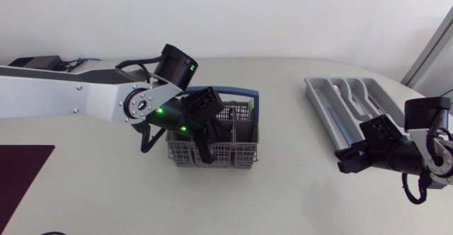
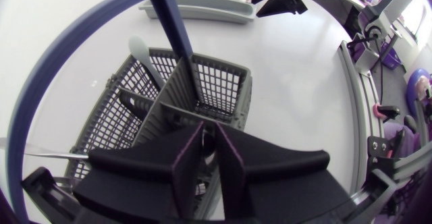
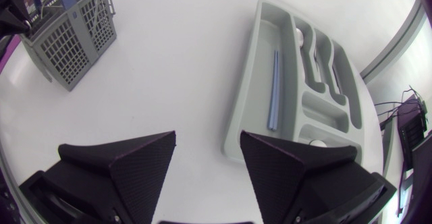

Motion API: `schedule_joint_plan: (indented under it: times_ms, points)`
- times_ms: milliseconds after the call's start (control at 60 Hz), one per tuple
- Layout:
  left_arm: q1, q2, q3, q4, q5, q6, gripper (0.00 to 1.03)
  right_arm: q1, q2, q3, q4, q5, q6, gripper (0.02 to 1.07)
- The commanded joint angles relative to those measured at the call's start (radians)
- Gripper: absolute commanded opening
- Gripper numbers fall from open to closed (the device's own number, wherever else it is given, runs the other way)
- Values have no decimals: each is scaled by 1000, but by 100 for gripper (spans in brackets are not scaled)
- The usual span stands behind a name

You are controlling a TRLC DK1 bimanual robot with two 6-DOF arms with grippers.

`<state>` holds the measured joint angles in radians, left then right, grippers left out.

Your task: Unload the cutlery basket into the drawer organizer.

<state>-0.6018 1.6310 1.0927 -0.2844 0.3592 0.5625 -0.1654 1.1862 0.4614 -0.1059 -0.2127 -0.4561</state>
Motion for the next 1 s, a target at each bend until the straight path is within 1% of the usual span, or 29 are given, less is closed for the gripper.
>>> schedule_joint_plan:
  times_ms: [0, 117, 283, 567, 983]
  points:
    - [13, 35, 47, -30, -2, 37, 16, 6, 15, -23, 3, 6, -15, 72]
    - [16, 47, 72, -70, -2, 53, 16, 7, 13, -23, 3, 7, -15, 72]
    - [23, 73, 122, -154, -2, 70, 16, 12, 18, -23, 3, 9, -16, 72]
    - [40, 67, 157, -237, -12, 105, 16, 15, 18, -23, 3, 10, -19, 72]
    - [56, 32, 159, -268, -58, 131, 16, 17, 24, -32, 11, 10, -24, 72]
